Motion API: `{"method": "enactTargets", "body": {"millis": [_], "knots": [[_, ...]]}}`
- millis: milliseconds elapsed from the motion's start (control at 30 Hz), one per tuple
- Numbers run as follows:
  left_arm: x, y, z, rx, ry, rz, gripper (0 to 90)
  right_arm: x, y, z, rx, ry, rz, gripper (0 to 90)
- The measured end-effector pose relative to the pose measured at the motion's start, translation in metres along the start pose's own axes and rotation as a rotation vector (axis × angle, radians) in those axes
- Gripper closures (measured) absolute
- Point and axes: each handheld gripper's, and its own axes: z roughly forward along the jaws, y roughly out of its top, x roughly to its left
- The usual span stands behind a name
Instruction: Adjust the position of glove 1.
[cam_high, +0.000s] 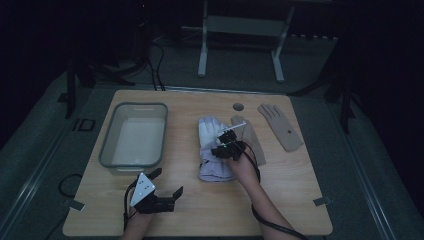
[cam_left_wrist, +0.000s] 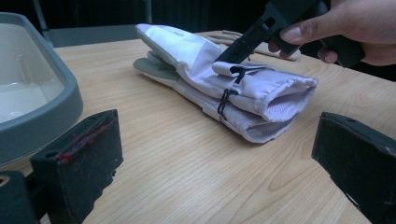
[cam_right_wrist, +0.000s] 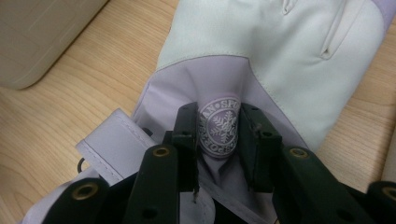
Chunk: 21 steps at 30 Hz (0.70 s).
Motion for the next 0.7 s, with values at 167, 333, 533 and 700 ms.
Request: {"method": "enactTargets", "body": {"millis": [167, 333, 533, 700], "knots": [[0.000, 0.000, 0.001, 0.011, -0.005, 0.008, 2.0, 0.001, 0.001, -0.011, -0.023, 0.019, -0.020, 57.0], [0.002, 0.000, 0.002, 0.009, -0.017, -0.024, 1.9, -0.005, 0.002, -0.032, -0.070, 0.023, -0.035, 38.2], [0.003, 0.001, 0.006, 0.022, -0.045, -0.054, 2.0, -0.026, -0.001, -0.050, -0.082, 0.065, -0.009, 14.9], [0.004, 0.005, 0.012, 0.041, -0.109, -0.110, 2.0, -0.037, -0.005, -0.053, -0.108, 0.111, -0.009, 18.5]]}}
